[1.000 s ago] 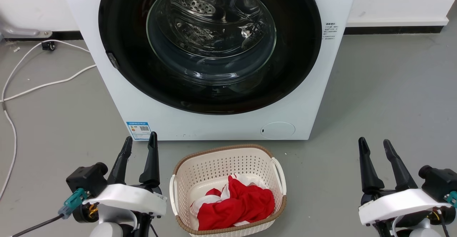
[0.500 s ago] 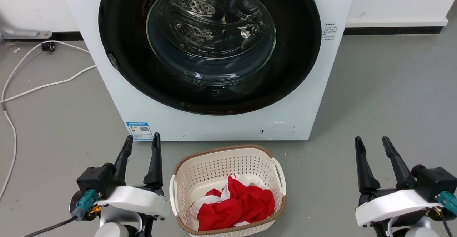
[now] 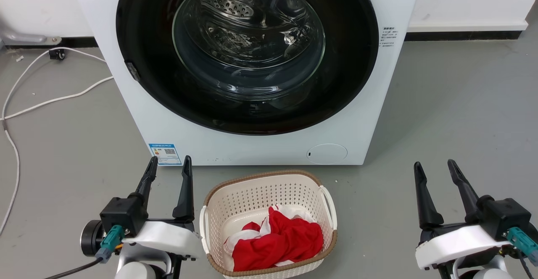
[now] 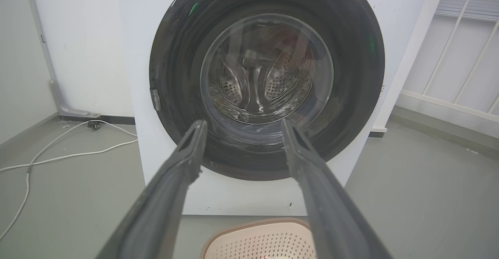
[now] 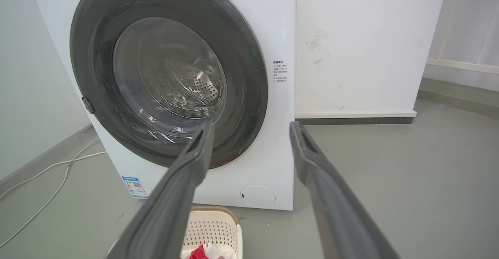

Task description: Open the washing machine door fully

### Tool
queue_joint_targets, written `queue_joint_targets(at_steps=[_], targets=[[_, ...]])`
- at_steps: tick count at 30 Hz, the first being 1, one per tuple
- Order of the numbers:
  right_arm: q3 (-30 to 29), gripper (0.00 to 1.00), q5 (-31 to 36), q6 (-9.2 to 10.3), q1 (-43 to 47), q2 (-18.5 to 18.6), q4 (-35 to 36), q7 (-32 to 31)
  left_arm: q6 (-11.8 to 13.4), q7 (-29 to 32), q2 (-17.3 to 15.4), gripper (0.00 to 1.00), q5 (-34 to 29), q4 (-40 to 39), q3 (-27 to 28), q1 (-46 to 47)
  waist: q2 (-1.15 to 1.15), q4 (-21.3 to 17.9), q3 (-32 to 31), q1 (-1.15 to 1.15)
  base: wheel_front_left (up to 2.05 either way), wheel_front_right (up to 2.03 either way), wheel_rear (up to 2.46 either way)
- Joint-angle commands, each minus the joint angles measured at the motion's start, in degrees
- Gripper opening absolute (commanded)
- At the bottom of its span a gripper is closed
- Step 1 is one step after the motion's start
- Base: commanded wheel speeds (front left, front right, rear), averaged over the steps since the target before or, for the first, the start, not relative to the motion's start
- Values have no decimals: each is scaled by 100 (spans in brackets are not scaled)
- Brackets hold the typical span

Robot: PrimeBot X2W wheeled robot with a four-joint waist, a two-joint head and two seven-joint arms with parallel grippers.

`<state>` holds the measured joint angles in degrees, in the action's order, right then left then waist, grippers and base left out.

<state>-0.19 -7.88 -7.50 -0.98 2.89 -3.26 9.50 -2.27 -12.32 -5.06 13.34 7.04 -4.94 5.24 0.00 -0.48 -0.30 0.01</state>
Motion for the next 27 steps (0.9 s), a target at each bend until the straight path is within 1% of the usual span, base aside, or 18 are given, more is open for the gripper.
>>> queue_joint_targets(at_steps=[1,24,27], targets=[[16,100,120,2,26,1,60,28,17,-48,-16,100,-123,-38,-2,57,0,-2,2,0,0,0,0],[73,100,917,2,83,-4,122,230,69,-290,45,100,-1129,-15,-11,67,0,-23,47,-1,0,0,0],[65,100,903,2,83,-4,108,230,63,-293,57,100,-1134,-1,7,80,0,-21,50,-1,0,0,0]])
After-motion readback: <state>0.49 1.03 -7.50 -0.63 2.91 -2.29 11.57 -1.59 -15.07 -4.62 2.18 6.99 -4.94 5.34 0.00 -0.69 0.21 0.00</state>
